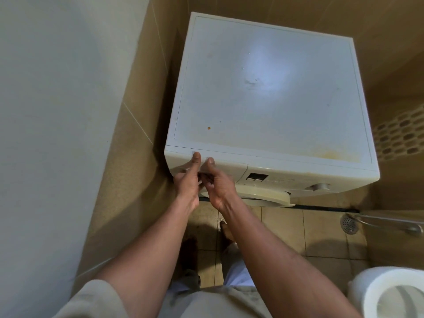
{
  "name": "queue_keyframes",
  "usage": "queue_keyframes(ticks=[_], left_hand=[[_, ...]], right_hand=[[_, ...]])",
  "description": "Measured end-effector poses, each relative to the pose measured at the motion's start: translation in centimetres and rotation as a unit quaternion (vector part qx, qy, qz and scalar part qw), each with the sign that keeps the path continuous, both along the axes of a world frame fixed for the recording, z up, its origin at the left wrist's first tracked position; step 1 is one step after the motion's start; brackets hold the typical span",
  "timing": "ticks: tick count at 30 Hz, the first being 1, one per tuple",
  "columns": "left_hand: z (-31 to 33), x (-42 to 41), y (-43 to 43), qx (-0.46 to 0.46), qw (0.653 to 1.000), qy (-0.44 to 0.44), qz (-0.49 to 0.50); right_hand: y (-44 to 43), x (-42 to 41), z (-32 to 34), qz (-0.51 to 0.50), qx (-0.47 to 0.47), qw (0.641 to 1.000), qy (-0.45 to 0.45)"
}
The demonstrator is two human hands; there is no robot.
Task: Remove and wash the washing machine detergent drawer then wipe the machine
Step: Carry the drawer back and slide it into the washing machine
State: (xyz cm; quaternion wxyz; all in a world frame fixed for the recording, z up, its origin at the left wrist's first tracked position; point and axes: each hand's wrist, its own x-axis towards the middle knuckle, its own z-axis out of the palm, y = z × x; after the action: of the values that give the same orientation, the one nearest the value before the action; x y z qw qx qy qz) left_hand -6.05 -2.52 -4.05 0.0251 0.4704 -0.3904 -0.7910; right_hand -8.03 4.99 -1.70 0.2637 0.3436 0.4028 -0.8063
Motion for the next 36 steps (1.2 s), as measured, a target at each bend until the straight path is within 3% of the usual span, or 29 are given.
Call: queue_keyframes(ticks=[4,9,15,21,24,27,29,36], left_hand=[[-0.1,0.3,-0.6,-0.076,0.994,-0.026,-0.077],[1.7,0.6,-1.4,-0.266,0.931,-0.083,-0.237],[2.2,4.3,-1.6,-0.462,0.762,-0.110,-0.441],[4.2,7.8,0.9,-0.577,0.627,-0.065,-0.519],[5.3,9.6,2.9,-0.625,0.539,-0.027,-0.564],[5.9,11.4,7.0,-0.647,0.475,0.033,-0.596],[6.0,12.3,10.6,-0.661,0.432,0.063,-0.610],[8.3,16.4,29.8,-0.689,0.288,0.178,-0.641]], right_hand=[[0.2,0.4,-0.1,0.037,0.033,0.998,0.024],[0.5,1.2,-0.7,0.139,0.181,0.972,0.055],[2.3,3.4,-1.0,0.226,0.341,0.903,0.132],[5.4,7.4,0.0,0.280,0.433,0.836,0.186],[8.2,10.1,0.9,0.310,0.481,0.793,0.207],[13.2,13.3,1.8,0.344,0.566,0.717,0.220],[17.1,15.3,2.3,0.355,0.597,0.686,0.217],[36.6,23.9,4.9,0.332,0.668,0.647,0.155]])
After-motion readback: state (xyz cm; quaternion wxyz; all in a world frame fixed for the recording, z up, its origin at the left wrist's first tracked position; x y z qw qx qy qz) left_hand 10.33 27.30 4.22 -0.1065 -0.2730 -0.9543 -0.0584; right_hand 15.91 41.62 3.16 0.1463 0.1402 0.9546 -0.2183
